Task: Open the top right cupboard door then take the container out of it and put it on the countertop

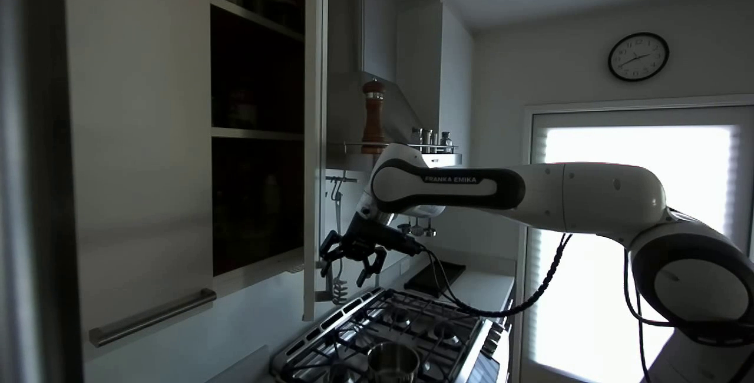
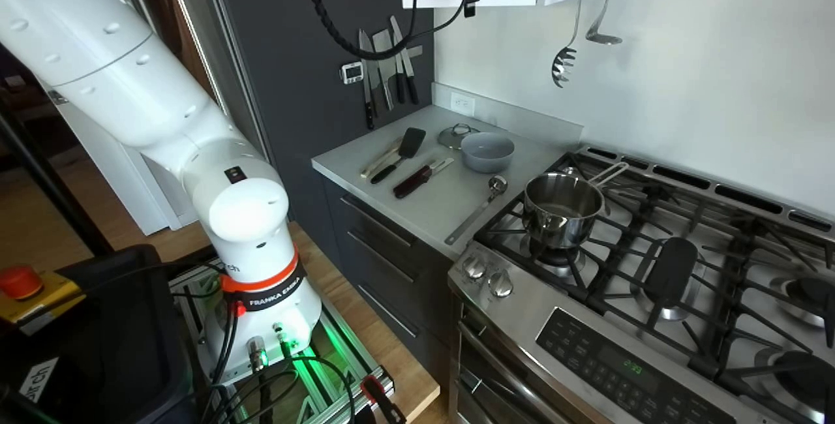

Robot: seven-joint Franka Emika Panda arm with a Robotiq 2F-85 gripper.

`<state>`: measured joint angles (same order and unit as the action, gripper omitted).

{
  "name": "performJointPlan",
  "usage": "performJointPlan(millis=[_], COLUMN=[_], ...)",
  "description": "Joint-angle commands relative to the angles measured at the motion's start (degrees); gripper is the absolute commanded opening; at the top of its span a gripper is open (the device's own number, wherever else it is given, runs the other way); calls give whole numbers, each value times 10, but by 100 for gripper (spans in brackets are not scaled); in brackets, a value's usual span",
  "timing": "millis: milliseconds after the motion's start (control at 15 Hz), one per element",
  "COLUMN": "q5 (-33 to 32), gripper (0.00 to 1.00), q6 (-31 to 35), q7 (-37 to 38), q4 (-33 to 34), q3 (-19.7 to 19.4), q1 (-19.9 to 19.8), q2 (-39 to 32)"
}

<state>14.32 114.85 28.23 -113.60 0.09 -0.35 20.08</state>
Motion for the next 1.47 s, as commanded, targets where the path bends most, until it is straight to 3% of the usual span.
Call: performJointPlan(millis=[0,600,1400], q5=[1,1,49], gripper=[100,100,100], q6=[-45,-60,-40], q7=[-80,-149,-222], q4=[-13,-16,-25], q3=[-24,-44,-79], q1=[-15,-34,-40], q2=[11,13,16])
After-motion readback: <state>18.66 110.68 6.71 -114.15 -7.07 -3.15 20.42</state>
